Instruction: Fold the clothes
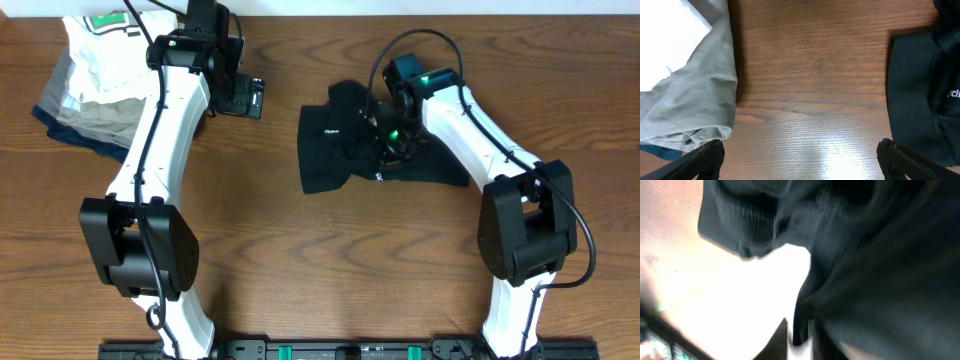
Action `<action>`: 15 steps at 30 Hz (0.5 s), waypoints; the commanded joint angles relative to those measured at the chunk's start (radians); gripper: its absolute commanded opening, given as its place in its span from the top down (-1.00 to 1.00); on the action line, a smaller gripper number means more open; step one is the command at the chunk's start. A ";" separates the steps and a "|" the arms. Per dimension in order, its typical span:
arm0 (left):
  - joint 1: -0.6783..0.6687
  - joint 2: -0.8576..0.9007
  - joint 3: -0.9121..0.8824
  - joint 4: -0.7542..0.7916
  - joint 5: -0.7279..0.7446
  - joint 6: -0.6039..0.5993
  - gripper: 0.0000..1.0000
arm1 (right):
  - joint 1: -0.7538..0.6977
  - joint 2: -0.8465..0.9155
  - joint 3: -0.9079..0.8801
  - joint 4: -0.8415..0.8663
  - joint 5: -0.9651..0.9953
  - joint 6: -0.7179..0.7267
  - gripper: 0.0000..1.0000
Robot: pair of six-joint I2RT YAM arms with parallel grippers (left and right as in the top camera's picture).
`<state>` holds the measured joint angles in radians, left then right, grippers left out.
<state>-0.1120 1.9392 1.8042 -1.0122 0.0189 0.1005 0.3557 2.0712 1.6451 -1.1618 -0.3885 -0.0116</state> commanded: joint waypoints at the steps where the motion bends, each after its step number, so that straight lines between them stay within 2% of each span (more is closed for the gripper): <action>1: 0.004 0.007 0.004 0.001 0.009 -0.013 -0.96 | -0.011 -0.014 0.011 -0.053 -0.042 -0.068 0.12; 4: 0.004 0.008 -0.002 0.005 0.069 -0.013 -0.96 | -0.015 -0.027 0.043 -0.123 -0.055 -0.116 -0.21; 8: 0.004 0.012 -0.021 0.021 0.135 -0.013 -0.96 | -0.021 -0.053 0.073 -0.160 -0.016 -0.126 -0.52; 12: 0.004 0.057 -0.031 0.036 0.277 -0.012 -0.96 | -0.061 -0.071 0.077 -0.097 0.106 -0.029 -0.59; 15: 0.002 0.121 -0.031 0.059 0.459 0.014 -0.96 | -0.116 -0.071 0.077 -0.047 0.127 0.010 -0.59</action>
<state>-0.1120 1.9900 1.7908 -0.9607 0.2775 0.1024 0.2947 2.0254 1.7016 -1.2255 -0.3264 -0.0605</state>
